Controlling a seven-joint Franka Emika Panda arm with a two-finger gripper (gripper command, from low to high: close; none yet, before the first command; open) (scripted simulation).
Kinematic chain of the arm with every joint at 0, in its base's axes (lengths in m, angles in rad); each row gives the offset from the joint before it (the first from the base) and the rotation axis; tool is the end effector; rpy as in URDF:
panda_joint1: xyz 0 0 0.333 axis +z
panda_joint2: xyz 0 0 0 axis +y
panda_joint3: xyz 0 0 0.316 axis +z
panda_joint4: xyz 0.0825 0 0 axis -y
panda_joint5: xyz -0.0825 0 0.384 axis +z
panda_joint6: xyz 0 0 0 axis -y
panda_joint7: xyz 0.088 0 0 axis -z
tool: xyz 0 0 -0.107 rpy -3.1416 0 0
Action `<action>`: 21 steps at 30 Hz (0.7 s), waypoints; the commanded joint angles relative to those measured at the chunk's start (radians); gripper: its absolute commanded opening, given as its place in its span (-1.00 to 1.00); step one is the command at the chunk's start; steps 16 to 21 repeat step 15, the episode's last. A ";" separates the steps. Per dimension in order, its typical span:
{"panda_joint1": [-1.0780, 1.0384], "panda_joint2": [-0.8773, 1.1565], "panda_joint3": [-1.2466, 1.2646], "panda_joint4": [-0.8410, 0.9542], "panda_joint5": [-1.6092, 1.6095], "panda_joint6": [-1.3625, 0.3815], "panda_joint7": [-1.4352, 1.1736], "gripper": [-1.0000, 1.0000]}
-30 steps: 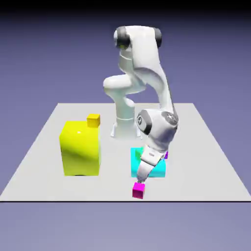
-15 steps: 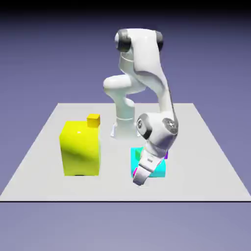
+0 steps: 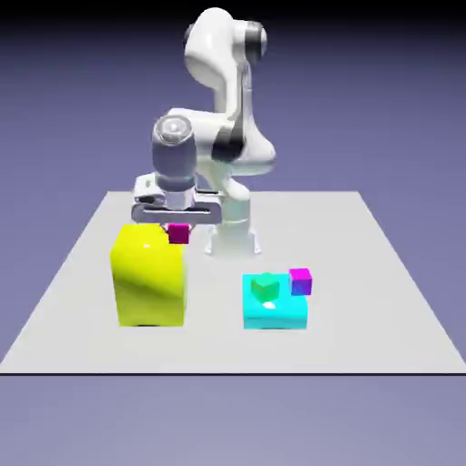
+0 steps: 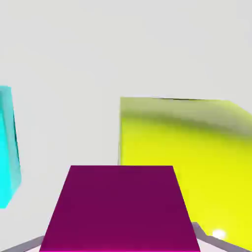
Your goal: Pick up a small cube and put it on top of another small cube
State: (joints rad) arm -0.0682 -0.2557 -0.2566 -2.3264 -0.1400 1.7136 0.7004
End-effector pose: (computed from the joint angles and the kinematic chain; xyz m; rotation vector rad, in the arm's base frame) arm 0.3959 -0.1490 0.4133 2.6259 -1.3669 -0.5131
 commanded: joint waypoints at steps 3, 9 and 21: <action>-0.078 -0.109 -0.009 -0.026 0.034 -0.101 0.108 -1.00; -0.132 -0.180 -0.021 -0.151 0.049 -0.059 0.177 -1.00; -0.132 -0.180 -0.021 -0.149 0.049 -0.060 0.177 1.00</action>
